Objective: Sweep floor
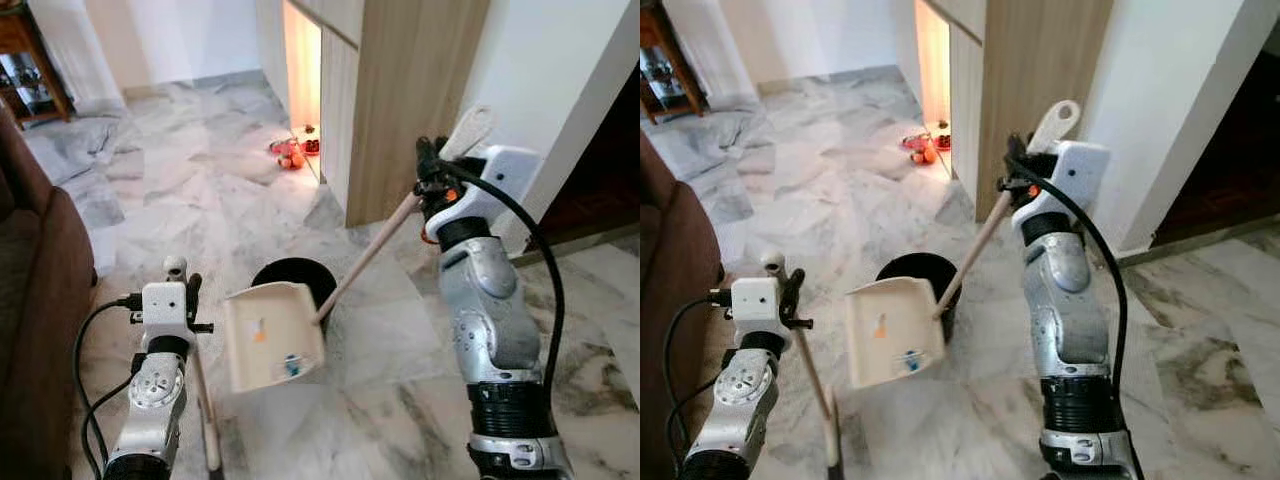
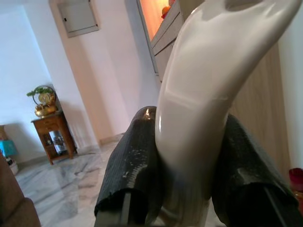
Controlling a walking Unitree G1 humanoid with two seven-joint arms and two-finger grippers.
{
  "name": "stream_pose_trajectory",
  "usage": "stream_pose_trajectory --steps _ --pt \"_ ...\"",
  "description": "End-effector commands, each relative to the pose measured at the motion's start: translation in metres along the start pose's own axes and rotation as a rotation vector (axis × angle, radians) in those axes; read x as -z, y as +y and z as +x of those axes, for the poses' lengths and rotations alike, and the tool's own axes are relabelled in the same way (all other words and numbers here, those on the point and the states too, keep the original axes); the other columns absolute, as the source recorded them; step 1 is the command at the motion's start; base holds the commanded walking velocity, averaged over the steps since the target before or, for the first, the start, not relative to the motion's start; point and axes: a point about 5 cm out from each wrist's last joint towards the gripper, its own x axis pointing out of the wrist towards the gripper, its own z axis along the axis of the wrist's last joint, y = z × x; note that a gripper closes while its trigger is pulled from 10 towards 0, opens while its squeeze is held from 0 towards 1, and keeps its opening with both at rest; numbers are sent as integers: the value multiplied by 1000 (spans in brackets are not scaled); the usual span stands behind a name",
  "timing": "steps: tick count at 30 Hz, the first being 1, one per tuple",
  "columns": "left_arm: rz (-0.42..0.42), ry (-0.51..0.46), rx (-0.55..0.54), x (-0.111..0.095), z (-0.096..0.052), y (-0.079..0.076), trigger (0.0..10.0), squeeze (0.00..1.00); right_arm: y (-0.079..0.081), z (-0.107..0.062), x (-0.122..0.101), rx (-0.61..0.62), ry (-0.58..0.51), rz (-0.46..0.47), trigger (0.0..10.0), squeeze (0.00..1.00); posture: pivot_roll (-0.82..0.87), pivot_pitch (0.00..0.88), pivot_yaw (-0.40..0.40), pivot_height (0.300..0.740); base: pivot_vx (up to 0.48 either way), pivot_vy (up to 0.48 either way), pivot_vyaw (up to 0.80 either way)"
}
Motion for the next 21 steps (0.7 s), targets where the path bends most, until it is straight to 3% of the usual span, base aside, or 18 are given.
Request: stream_pose_trajectory --steps 1,8,17,21 --pt "3 -34 6 -8 5 -3 10000 0 0 5 -18 -3 -94 2 10000 0 138 0 49 740 304 0 0" --pt "3 -35 5 -8 5 -2 10000 0 1 5 -18 -8 -96 -2 10000 0 140 0 48 740 327 0 0" --pt "-1 -39 -1 -9 5 -2 10000 0 3 5 -19 -21 -106 -4 10000 0 143 0 45 740 335 0 651" --pt "-1 -41 -1 -9 5 -3 10000 0 3 5 -19 -21 -107 2 10000 0 141 0 45 740 335 0 0"
